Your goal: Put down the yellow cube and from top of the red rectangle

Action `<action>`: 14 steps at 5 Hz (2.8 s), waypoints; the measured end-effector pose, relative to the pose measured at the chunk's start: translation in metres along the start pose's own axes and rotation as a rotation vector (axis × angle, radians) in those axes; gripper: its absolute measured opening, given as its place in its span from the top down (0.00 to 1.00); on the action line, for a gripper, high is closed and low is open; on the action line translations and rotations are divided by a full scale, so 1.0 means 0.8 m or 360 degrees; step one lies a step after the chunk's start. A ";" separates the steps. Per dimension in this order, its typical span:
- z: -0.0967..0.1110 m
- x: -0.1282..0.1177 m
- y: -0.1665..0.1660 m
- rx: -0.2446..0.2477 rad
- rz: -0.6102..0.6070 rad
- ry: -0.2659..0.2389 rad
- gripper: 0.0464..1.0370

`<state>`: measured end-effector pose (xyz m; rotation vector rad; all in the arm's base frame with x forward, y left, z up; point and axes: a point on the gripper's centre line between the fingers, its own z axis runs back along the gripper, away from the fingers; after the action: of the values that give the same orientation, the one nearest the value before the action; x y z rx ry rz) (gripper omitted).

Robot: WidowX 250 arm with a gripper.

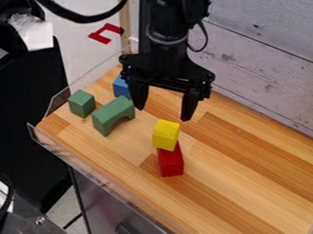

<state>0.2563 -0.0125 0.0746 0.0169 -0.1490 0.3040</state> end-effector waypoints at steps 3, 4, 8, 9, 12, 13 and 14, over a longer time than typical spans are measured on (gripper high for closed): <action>-0.034 -0.007 -0.003 -0.0013 -0.0006 0.0146 0.04; -0.042 -0.001 -0.009 -0.0056 -0.0008 0.0147 0.04; -0.093 0.000 0.007 -0.0075 0.0100 0.0365 0.09; -0.095 -0.006 0.009 -0.0111 0.0133 0.0323 0.37; -0.049 0.001 -0.002 -0.0066 0.0081 0.0109 0.43; -0.034 0.018 -0.036 -0.0045 -0.0137 0.0017 0.43; -0.046 0.017 -0.071 -0.0071 -0.0319 0.0064 0.43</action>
<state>0.2912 -0.0616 0.0405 -0.0181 -0.1128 0.1007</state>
